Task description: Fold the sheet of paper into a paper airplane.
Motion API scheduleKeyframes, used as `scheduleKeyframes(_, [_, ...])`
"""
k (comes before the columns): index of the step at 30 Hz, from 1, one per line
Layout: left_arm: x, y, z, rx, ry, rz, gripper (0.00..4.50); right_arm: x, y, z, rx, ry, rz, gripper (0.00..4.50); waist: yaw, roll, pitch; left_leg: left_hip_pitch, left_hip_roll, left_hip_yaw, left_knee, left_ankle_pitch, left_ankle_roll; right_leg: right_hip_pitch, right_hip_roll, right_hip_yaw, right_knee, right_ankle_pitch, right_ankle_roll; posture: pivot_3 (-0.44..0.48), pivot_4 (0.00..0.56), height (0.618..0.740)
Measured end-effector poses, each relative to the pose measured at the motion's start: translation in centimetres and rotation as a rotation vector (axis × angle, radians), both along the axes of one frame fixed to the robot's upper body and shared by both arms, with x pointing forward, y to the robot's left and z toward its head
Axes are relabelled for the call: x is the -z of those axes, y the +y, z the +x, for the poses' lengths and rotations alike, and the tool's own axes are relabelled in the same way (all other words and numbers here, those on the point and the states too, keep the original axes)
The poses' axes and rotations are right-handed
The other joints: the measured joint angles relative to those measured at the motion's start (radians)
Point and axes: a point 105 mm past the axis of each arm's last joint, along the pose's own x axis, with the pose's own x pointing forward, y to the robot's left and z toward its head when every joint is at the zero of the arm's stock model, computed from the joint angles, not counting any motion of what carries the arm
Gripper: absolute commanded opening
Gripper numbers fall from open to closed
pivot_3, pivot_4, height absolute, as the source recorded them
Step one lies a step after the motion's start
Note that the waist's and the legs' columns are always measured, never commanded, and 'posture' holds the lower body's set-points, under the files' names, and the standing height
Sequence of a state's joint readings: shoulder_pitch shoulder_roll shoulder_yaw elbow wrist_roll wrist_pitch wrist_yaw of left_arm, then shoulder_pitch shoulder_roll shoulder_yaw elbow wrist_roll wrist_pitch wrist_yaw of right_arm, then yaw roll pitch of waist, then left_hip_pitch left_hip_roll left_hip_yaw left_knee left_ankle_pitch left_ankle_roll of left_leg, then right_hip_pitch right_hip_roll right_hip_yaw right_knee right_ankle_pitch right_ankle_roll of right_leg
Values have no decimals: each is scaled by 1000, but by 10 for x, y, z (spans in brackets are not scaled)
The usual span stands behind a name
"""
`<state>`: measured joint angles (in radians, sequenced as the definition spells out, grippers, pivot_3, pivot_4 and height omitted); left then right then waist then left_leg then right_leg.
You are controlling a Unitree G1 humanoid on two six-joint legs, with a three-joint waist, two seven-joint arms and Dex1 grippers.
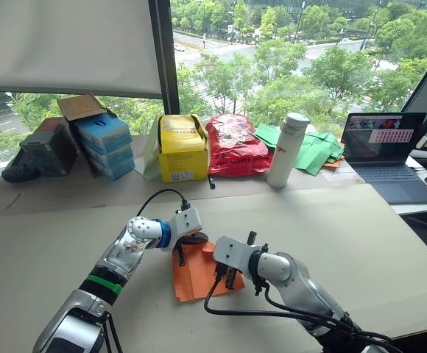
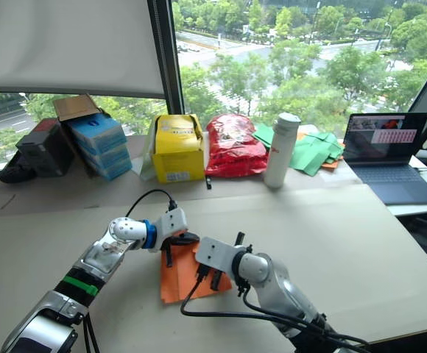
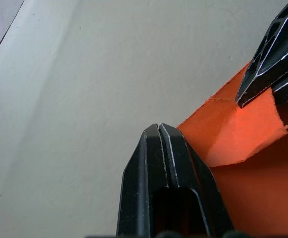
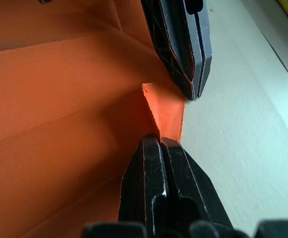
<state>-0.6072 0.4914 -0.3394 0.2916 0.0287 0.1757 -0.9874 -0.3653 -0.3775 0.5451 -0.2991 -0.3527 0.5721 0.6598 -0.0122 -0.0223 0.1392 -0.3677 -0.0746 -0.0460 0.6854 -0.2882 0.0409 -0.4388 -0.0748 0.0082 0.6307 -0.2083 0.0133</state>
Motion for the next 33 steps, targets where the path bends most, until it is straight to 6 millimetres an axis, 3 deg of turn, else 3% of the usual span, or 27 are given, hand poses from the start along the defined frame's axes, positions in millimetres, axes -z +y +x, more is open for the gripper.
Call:
scheduleKeyframes(3, [0,0,0,7,-7,8,0,0,0,0,-3,-3,-7,26,0,0,0,0,0,0,0,0,0,0,0,0,0,0,0,0,150,740])
scheduleKeyframes(6, [0,0,0,12,-14,12,0,-1,0,0,-2,-6,-9,817,0,0,0,0,0,0,0,0,0,0,0,0,0,0,0,0,150,740])
scheduleKeyframes(11, [1,1,0,11,-16,15,0,-7,2,-2,24,81,99,2514,0,0,0,0,0,0,1,0,0,0,0,0,1,0,0,0,150,740])
scheduleKeyframes(13, [0,1,0,11,-16,15,0,-16,1,-2,39,152,195,2514,0,0,0,0,0,0,1,0,1,0,0,0,1,0,0,0,150,740])
scheduleKeyframes(16, [1,1,0,9,-15,15,0,-47,-2,7,59,194,356,2514,-1,0,0,0,0,0,2,-1,2,0,0,0,1,0,0,0,150,740])
scheduleKeyframes(19, [1,1,0,11,-15,13,0,-59,-4,15,82,191,400,1676,-1,0,0,0,0,-1,2,-1,2,0,0,0,1,0,0,0,150,740])
scheduleKeyframes(24, [1,0,0,10,-15,10,0,-29,-2,23,136,265,346,25,-1,0,0,-1,0,0,2,-1,1,-1,-1,0,1,0,0,0,150,740])
scheduleKeyframes(33, [1,0,-1,4,-16,1,0,-5,15,32,133,294,295,25,-2,0,0,-1,0,0,2,-1,1,-1,0,1,1,0,0,0,150,740])
